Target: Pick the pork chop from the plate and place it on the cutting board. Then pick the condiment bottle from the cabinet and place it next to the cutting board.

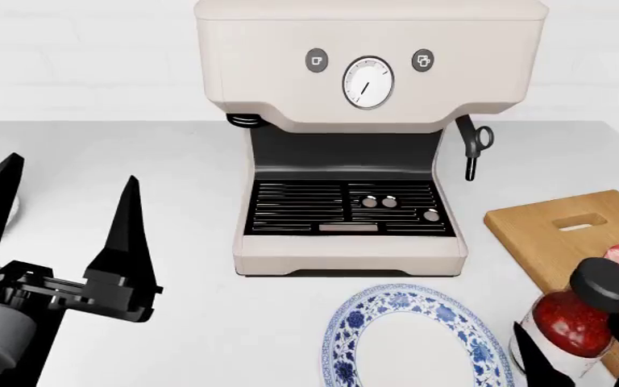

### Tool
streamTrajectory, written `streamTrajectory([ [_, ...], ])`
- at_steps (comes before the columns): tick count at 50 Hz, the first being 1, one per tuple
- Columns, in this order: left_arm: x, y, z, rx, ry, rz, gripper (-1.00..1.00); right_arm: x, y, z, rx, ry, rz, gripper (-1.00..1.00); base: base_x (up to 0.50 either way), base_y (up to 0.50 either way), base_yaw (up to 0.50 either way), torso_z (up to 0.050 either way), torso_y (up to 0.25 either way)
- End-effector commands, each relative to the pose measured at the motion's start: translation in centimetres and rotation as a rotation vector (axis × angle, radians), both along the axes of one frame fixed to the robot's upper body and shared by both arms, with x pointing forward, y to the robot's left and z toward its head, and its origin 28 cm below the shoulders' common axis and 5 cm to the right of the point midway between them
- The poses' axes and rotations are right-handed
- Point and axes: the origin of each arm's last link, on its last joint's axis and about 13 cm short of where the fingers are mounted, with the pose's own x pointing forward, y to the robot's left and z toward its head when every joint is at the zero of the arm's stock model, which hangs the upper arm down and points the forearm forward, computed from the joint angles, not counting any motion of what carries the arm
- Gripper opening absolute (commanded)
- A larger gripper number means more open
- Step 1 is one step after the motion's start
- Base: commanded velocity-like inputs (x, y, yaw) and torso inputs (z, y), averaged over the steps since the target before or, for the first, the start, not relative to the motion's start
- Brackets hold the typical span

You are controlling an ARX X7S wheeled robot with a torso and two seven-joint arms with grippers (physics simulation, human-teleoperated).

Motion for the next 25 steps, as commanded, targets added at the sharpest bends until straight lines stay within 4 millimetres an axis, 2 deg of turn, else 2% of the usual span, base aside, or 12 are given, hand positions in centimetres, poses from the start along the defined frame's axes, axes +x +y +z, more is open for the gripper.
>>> streamTrajectory([
  [1, 0.0, 0.0, -0.1, 0.002, 0.002, 0.001, 1.00, 0.0, 0.0, 0.5, -0.010, -0.032, 0.001, 1.00, 0.00, 0.00, 0.00, 0.000, 0.000],
  [8, 0.1, 0.0, -0.2, 0.001, 0.003, 0.001, 1.00, 0.0, 0.0, 2.3, -0.034, -0.111, -0.003, 1.00, 0.00, 0.00, 0.00, 0.000, 0.000],
  [12, 0.1, 0.0, -0.2, 0.000, 0.003, 0.001, 1.00, -4.1, -0.1, 7.5, -0.055, -0.165, 0.018, 1.00, 0.00, 0.00, 0.00, 0.000, 0.000],
  [14, 0.1, 0.0, -0.2, 0.000, 0.003, 0.000, 1.00, -4.9, -0.3, 8.6, -0.050, -0.182, 0.016, 1.00, 0.00, 0.00, 0.00, 0.000, 0.000],
  [25, 0.0, 0.0, -0.1, 0.000, 0.004, 0.000, 1.00, -6.4, -0.2, 10.5, -0.026, -0.251, 0.023, 1.00, 0.00, 0.00, 0.00, 0.000, 0.000],
])
